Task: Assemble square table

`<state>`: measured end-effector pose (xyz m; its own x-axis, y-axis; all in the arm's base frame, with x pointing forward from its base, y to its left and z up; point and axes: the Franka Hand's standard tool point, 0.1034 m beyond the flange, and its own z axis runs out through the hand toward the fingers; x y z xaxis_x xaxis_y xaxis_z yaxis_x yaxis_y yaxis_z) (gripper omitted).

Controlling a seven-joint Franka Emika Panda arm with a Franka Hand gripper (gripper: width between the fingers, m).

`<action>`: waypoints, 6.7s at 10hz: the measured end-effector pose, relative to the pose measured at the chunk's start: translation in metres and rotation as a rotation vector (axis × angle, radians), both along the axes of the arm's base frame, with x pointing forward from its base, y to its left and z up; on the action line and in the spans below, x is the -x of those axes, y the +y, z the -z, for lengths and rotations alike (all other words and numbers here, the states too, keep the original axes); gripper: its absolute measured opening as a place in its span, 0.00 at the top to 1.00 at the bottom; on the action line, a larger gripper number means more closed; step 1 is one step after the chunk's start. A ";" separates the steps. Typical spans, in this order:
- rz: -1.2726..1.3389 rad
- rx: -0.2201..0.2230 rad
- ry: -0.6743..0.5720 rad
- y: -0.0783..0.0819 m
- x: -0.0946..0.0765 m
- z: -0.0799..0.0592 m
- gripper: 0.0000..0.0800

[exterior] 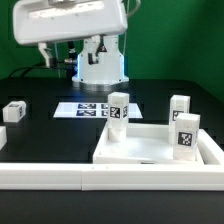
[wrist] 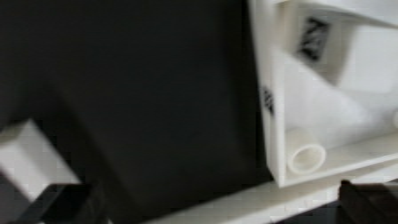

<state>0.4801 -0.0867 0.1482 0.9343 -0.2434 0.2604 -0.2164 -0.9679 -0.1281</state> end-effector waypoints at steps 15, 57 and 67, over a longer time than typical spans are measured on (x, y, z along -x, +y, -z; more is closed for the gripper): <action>-0.213 -0.205 0.802 -0.120 0.116 0.102 0.19; -0.248 -0.178 1.112 -0.126 0.044 0.045 0.64; -0.140 0.011 0.446 -0.113 -0.062 -0.011 0.64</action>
Offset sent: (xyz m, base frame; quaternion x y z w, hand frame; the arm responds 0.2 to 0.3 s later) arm 0.0000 0.0000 0.0000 0.0000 0.0000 0.0000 1.0000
